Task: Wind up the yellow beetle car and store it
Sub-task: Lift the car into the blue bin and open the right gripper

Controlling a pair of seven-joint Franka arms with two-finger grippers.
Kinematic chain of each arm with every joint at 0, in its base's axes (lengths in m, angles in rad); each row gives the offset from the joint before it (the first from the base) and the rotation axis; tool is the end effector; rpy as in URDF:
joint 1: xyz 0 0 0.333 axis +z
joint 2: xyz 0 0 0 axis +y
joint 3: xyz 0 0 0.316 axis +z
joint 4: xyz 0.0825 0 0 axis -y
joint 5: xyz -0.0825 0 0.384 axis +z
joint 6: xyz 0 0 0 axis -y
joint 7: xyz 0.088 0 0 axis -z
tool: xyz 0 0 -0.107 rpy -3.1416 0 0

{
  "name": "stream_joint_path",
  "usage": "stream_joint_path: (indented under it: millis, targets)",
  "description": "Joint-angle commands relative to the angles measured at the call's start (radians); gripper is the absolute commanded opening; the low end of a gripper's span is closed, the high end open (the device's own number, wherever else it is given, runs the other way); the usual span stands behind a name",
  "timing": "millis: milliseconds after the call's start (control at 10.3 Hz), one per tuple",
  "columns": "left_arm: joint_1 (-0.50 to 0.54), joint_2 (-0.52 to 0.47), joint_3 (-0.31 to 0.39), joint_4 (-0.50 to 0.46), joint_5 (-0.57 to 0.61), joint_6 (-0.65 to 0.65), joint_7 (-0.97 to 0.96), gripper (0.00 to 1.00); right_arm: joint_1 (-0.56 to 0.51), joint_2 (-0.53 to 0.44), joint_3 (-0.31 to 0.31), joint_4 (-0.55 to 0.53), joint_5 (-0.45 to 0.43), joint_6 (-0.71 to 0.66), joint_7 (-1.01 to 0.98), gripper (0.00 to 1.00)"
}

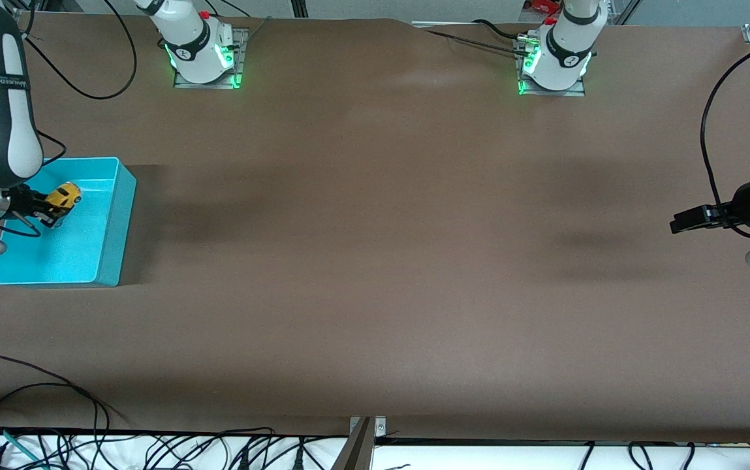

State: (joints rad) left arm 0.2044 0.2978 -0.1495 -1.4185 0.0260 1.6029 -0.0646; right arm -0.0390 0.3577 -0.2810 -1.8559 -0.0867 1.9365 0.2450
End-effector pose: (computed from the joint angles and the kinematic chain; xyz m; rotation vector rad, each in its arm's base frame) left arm 0.6364 0.0501 0.5223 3.1135 0.1891 -0.1721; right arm 0.5709 -0.1863 0.3176 2.8506 -0.7570 -0.4029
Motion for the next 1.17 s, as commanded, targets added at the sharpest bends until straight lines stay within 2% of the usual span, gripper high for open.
stream_joint_path:
  millis: [0,195,390,585,682,779,974,1072]
  targets:
    - [0.009,-0.009,-0.002,0.030,-0.018,0.000,0.023,1.00,-0.057,0.004,0.006,-0.104,-0.008,0.129,-0.183,0.18]
    - [0.010,-0.015,-0.005,0.046,-0.017,-0.001,0.023,1.00,-0.065,0.085,0.006,-0.114,-0.007,0.200,-0.298,0.18]
    - [0.010,-0.048,-0.004,0.035,-0.038,-0.003,0.034,1.00,-0.067,0.112,0.006,-0.112,-0.010,0.197,-0.305,0.21]
    - [0.000,-0.087,-0.001,0.004,-0.077,-0.003,0.035,1.00,-0.070,0.124,0.008,-0.111,-0.012,0.184,-0.316,0.54]
    - [0.000,-0.103,-0.001,-0.014,-0.077,-0.003,0.037,0.99,-0.067,0.127,0.008,-0.105,-0.012,0.179,-0.317,0.87]
    - [0.000,-0.108,-0.001,-0.022,-0.078,-0.003,0.038,0.99,-0.062,0.119,0.008,-0.100,-0.013,0.168,-0.320,1.00]
    - [0.000,-0.138,0.001,-0.057,-0.078,-0.001,0.038,0.99,-0.061,0.084,0.009,-0.027,-0.013,0.002,-0.316,1.00]
    - [0.000,-0.143,0.001,-0.063,-0.081,-0.001,0.038,0.99,-0.059,0.066,0.011,0.053,-0.012,-0.111,-0.306,1.00]
